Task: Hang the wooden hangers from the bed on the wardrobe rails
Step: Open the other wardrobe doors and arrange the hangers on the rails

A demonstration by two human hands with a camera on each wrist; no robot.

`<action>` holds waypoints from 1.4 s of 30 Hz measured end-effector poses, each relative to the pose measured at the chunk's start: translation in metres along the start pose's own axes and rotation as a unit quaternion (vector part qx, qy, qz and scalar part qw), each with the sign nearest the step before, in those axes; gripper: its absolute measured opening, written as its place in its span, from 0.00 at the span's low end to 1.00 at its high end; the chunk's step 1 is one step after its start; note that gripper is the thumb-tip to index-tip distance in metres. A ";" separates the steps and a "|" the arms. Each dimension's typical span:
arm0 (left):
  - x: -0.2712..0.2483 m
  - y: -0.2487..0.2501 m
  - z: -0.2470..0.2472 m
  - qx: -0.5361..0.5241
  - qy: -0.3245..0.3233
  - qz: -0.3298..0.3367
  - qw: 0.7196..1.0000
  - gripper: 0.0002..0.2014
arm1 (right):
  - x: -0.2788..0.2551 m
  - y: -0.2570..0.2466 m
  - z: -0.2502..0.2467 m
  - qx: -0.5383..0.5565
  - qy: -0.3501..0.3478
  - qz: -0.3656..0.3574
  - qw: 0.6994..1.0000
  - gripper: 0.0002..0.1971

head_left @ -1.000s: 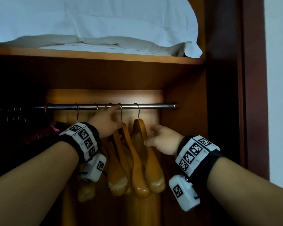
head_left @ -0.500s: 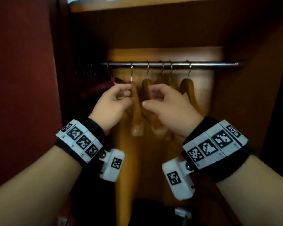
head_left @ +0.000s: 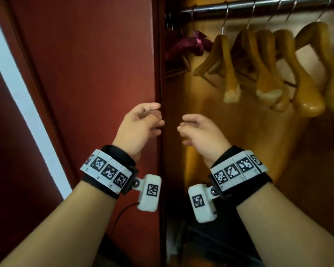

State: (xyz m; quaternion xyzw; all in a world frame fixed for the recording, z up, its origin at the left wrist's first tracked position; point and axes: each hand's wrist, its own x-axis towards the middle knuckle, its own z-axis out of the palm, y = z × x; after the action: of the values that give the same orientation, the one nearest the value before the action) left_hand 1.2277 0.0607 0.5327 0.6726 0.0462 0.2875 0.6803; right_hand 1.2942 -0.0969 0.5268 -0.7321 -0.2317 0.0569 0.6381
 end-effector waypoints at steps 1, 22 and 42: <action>-0.004 -0.004 -0.014 -0.009 0.004 -0.011 1.000 0.11 | -0.003 0.007 0.012 0.024 0.010 0.020 0.999 0.20; -0.077 -0.150 -0.243 -0.222 0.219 -0.327 0.892 0.12 | -0.061 0.164 0.190 0.535 0.194 0.382 0.728 0.26; -0.040 -0.203 -0.162 -0.169 0.196 -0.403 0.878 0.10 | -0.017 0.218 0.180 0.721 0.263 0.374 0.520 0.33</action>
State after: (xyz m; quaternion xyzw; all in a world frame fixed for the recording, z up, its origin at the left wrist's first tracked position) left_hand 1.1883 0.2007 0.3143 0.4001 0.3964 0.1179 0.8178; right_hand 1.2689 0.0425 0.2819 -0.0224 0.3624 0.2425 0.8997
